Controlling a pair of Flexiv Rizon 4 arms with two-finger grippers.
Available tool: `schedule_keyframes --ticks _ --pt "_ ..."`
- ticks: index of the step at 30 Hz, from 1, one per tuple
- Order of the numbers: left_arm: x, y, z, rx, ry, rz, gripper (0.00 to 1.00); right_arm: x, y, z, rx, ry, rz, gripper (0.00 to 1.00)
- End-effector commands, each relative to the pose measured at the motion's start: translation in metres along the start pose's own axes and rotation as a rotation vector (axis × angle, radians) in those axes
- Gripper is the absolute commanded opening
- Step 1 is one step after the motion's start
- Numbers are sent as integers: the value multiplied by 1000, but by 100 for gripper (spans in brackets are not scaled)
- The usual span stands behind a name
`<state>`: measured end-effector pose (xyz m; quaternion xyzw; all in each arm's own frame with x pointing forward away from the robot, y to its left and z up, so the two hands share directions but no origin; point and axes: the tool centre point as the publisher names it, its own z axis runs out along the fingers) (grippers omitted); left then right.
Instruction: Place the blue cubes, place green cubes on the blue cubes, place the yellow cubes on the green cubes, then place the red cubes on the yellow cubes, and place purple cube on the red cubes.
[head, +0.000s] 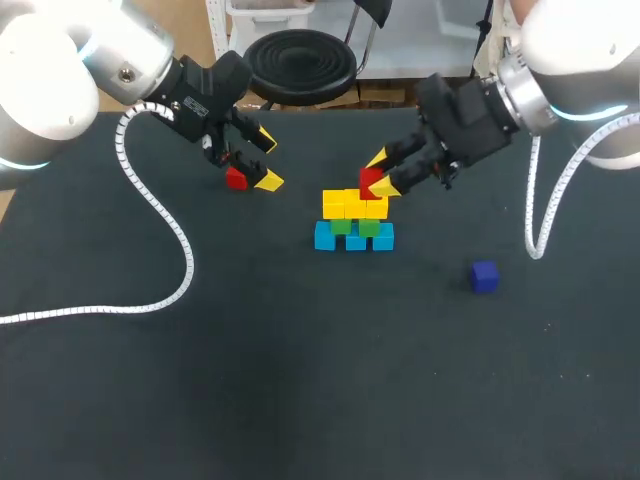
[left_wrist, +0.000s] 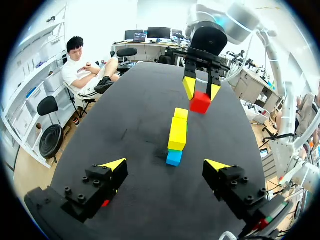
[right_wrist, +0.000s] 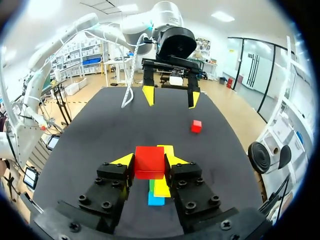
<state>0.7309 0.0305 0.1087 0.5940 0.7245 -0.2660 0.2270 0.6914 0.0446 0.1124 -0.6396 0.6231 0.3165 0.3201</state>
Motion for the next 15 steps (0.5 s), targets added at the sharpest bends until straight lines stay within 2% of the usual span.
schedule_keyframes --ticks 1,10,15 --pt "0 0 0 -1 -1 1 100 -1 5 1 11 13 14 0" --pt "0 0 0 -1 -1 1 100 6 16 -2 18 31 62 0" --pt "0 0 0 -1 -1 1 100 0 15 -2 21 24 33 0"
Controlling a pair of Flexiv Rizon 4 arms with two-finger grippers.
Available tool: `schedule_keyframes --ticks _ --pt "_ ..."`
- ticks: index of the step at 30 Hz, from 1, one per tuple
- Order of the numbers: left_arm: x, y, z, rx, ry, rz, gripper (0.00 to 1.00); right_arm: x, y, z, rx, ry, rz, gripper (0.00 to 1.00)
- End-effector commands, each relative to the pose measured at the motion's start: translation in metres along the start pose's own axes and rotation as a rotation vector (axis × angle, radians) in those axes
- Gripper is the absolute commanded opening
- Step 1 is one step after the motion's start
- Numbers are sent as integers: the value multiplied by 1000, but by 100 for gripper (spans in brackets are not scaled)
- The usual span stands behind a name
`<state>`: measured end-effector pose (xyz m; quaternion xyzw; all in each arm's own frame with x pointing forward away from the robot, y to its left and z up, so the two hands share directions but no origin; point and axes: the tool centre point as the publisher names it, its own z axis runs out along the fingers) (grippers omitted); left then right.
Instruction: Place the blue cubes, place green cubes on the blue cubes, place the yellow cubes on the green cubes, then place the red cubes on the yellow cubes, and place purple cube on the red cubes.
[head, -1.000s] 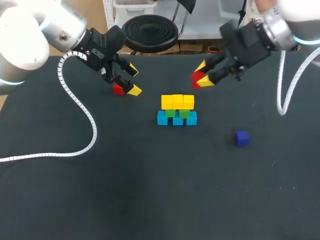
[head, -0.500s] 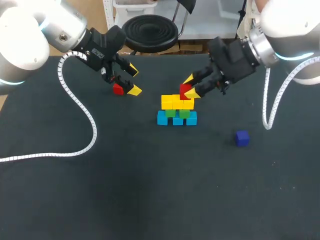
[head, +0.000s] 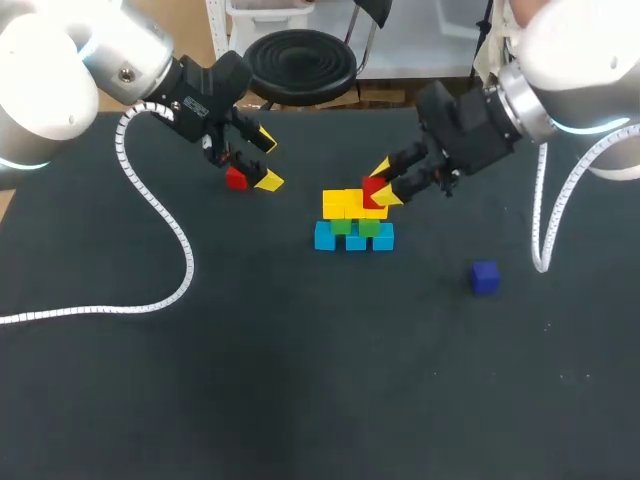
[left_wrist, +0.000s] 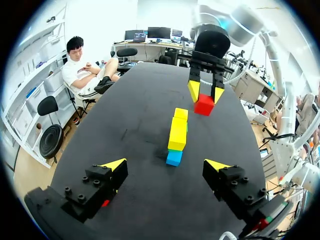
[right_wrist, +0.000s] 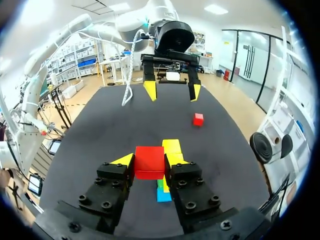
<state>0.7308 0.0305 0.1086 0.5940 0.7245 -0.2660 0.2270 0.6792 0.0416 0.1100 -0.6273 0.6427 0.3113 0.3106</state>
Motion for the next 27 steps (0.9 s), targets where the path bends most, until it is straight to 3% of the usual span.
schedule_keyframes --ticks 1,17,27 --pt "0 0 0 -1 -1 1 100 -3 3 -2 7 1 -10 0" --pt "0 0 0 -1 -1 1 100 -4 3 -1 6 -4 -9 0" --pt "0 0 0 -1 -1 1 100 0 6 -4 10 38 82 0"
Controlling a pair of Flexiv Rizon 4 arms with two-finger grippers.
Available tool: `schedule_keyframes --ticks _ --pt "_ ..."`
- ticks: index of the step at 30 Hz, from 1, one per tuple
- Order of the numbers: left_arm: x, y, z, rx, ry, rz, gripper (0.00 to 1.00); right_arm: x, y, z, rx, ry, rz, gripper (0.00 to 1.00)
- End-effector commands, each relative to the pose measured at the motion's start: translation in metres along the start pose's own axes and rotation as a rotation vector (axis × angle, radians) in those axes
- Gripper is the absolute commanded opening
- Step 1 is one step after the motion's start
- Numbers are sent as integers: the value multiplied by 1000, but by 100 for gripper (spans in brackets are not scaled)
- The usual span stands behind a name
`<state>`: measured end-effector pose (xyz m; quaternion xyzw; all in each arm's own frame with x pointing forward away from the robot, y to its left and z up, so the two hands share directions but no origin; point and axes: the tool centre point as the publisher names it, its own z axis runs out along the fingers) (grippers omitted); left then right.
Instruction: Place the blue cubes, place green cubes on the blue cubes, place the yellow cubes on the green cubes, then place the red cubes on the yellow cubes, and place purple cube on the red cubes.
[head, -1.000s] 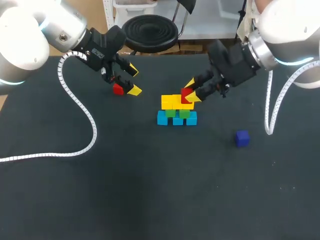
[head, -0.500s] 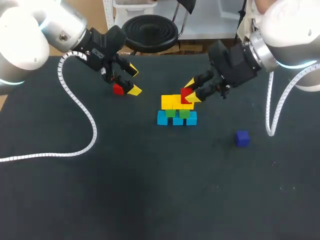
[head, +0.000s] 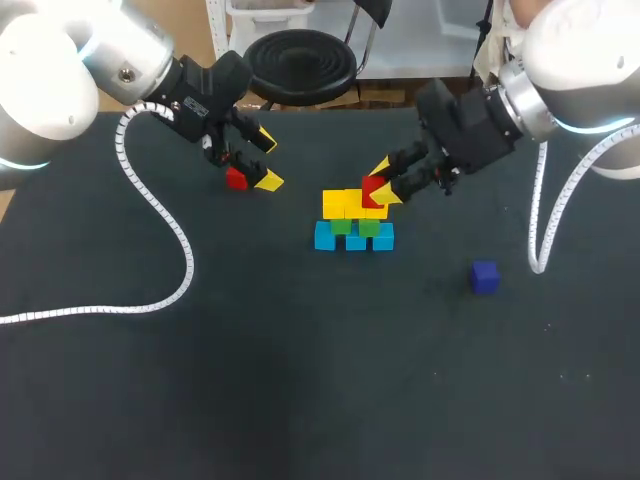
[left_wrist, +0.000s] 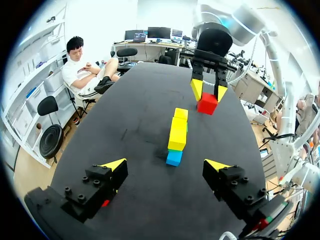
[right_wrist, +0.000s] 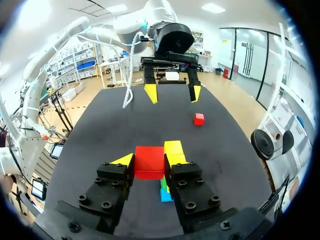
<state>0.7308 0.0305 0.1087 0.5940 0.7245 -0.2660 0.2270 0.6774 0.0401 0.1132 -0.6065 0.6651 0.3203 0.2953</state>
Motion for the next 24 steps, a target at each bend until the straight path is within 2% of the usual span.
schedule_keyframes --ticks 1,14,20,22,24 --pt "0 0 0 -1 -1 1 100 4 4 0 19 34 23 0" --pt "0 0 0 -1 -1 1 100 12 12 1 37 61 57 0" --pt "0 0 0 -1 -1 1 100 16 3 2 25 59 48 0" --pt "0 0 0 -1 -1 1 100 16 -3 3 8 24 35 0" --pt "0 0 0 -1 -1 1 100 14 -8 2 9 38 25 0"
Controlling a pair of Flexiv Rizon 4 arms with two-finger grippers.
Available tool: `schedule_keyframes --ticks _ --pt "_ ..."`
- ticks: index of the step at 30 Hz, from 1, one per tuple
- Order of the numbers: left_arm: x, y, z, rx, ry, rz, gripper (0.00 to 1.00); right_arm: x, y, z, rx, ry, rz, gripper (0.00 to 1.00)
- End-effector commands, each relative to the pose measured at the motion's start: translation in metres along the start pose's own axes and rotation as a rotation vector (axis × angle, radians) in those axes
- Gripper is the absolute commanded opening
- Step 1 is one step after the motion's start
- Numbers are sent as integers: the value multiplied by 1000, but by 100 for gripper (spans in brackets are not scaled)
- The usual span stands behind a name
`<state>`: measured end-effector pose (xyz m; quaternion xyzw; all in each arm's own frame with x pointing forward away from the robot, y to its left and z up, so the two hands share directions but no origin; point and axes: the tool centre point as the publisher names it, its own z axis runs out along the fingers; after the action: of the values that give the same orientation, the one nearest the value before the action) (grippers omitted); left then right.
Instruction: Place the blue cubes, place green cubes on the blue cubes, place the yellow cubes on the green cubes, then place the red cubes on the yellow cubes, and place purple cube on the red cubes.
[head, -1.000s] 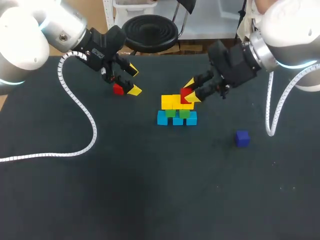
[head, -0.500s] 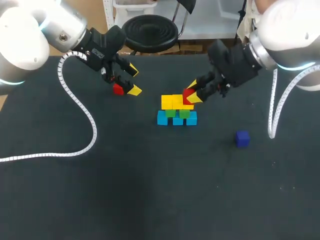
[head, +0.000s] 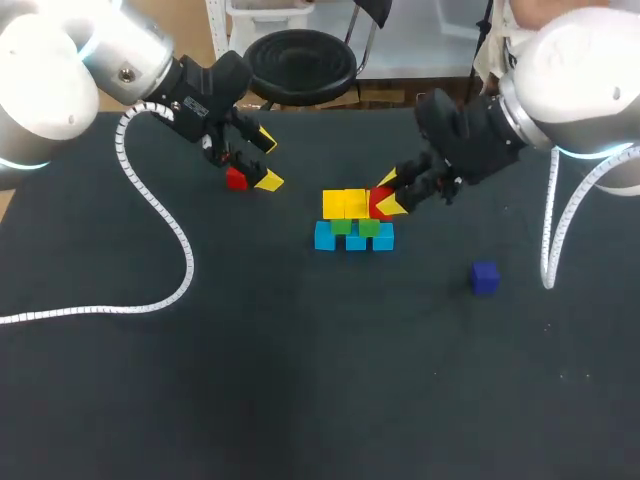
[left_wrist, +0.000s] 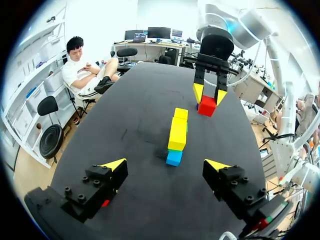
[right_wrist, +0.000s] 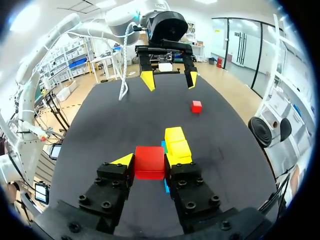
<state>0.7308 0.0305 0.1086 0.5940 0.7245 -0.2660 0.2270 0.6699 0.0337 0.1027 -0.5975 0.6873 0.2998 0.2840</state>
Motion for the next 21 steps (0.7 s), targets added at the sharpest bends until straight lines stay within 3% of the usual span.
schedule_keyframes --ticks 1,14,21 --pt "0 0 0 -1 -1 1 100 -1 -16 1 -25 -8 -18 0" --pt "0 0 0 -1 -1 1 100 -8 -24 7 -41 5 -42 0" --pt "0 0 0 -1 -1 1 100 1 -22 9 -32 15 -23 0"
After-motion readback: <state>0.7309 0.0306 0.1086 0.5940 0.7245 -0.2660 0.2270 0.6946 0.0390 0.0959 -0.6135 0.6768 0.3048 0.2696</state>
